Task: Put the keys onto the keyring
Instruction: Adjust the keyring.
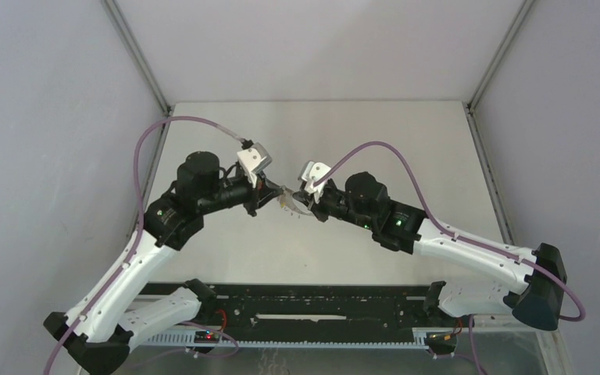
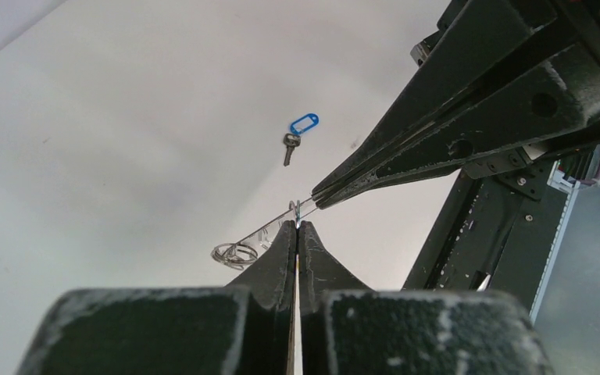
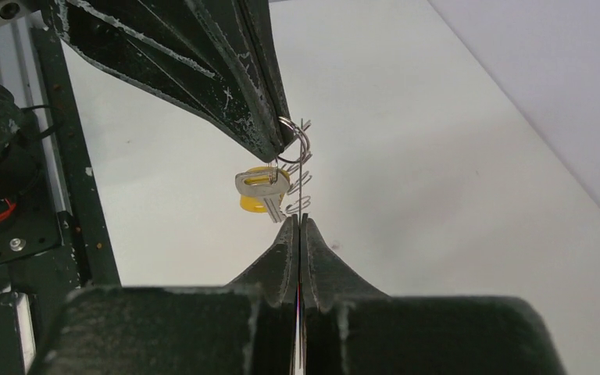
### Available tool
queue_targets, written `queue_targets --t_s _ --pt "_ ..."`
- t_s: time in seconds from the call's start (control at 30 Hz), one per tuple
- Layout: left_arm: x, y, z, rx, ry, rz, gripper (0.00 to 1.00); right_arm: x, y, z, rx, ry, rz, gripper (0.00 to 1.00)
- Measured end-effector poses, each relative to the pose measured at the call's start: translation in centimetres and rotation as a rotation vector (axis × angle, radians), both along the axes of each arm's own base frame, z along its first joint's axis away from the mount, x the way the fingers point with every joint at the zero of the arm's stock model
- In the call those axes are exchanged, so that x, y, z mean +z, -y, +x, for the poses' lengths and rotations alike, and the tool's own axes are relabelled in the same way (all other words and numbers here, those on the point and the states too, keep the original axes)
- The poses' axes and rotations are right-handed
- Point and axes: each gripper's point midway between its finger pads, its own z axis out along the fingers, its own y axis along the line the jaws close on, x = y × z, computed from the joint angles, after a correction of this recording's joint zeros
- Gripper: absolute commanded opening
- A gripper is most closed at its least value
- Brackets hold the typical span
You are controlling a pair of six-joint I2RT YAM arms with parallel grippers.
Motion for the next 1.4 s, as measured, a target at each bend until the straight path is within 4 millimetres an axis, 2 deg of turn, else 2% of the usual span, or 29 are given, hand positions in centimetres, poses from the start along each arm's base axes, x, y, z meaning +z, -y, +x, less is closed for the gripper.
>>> queue_targets --t_s 0.2,0.37,0.5,0.63,0.7,0.8,0.87,0.9,1.0,1.13,1.3,1.4 --pt "-0.9 0.4 0.5 -0.015 -0.017 0.021 0.00 -0.6 0.2 0.0 -0.006 -0.008 -0.014 0.02" --pt "-1.7 0.4 0.5 -0.037 -0.028 0.052 0.00 -1.2 0.2 -0.3 0.002 -0.037 -0.022 0.18" --pt "-3.4 0.1 0.7 -0.060 -0.061 0.103 0.00 -1.2 -0.2 -1.1 0.044 -0.075 -0.001 0.38" --pt "-5.5 -0.5 0.9 -0.066 -0.135 0.156 0.00 -0.5 -0.1 -1.3 0.076 -0.126 0.047 0.53" --pt "-5.9 -0.9 0.9 -0.062 -0.158 0.163 0.00 0.2 0.3 -1.2 0.072 -0.142 0.073 0.58" --pt "-5.2 -1.1 0.9 -0.055 -0.159 0.158 0.00 1.2 1.0 -1.1 0.067 -0.151 0.109 0.71" --pt "-4.0 -1.0 1.1 -0.053 -0.136 0.142 0.00 1.7 1.1 -1.2 0.067 -0.166 0.129 0.97" --pt "-3.2 -0.9 1.2 -0.054 -0.121 0.131 0.00 1.8 1.0 -1.3 0.072 -0.175 0.137 0.99" --pt "-1.8 -0.7 1.1 -0.058 -0.095 0.097 0.00 1.7 0.6 -1.9 0.092 -0.207 0.149 1.00" --pt "-1.1 -0.5 1.1 -0.050 -0.094 0.067 0.00 1.0 -0.6 -2.8 0.122 -0.234 0.142 1.00" --pt "-0.6 -0.3 1.3 -0.041 -0.090 0.043 0.00 -1.7 -2.3 -3.0 0.103 -0.279 0.092 0.99" --pt "-0.4 -0.2 1.3 -0.036 -0.096 0.030 0.00 -3.6 -2.8 -2.0 0.033 -0.287 0.058 0.93"
